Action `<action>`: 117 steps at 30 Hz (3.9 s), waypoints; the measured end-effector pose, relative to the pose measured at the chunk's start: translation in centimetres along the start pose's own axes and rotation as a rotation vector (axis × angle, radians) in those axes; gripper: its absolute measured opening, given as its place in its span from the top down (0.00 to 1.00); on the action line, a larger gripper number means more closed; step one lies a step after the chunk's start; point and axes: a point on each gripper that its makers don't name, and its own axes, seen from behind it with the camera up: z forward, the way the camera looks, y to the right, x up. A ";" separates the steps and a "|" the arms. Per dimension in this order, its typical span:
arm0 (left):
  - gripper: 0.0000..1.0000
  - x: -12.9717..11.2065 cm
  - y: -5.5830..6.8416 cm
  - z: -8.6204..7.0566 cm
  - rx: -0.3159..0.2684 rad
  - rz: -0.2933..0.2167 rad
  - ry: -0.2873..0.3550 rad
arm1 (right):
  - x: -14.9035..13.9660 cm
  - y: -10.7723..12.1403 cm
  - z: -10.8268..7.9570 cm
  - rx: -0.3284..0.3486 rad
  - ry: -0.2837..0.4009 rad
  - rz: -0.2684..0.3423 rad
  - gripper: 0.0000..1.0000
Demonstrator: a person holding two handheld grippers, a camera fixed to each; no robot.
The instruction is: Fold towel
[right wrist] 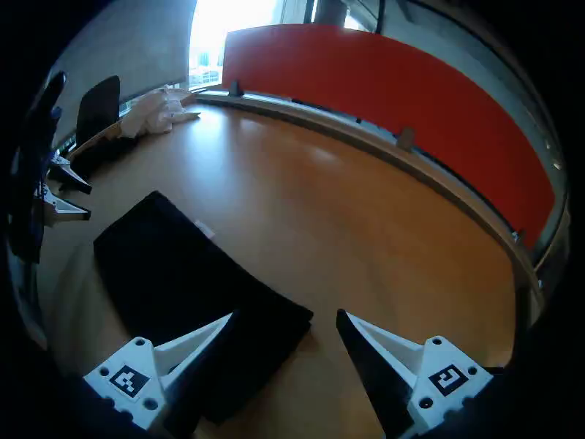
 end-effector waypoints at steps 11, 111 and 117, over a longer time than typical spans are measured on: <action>0.00 -0.6 0.0 -0.5 0.004 -0.010 -0.003 | -2.0 -2.5 -2.1 0.027 -0.005 0.023 0.00; 0.00 -3.2 -0.6 -4.1 0.033 -0.077 -0.009 | 3.6 -0.7 -14.7 0.050 0.124 -0.142 0.93; 0.00 -3.1 -0.5 -4.2 0.033 -0.077 -0.006 | 3.9 -1.4 -14.3 0.067 0.124 -0.152 0.93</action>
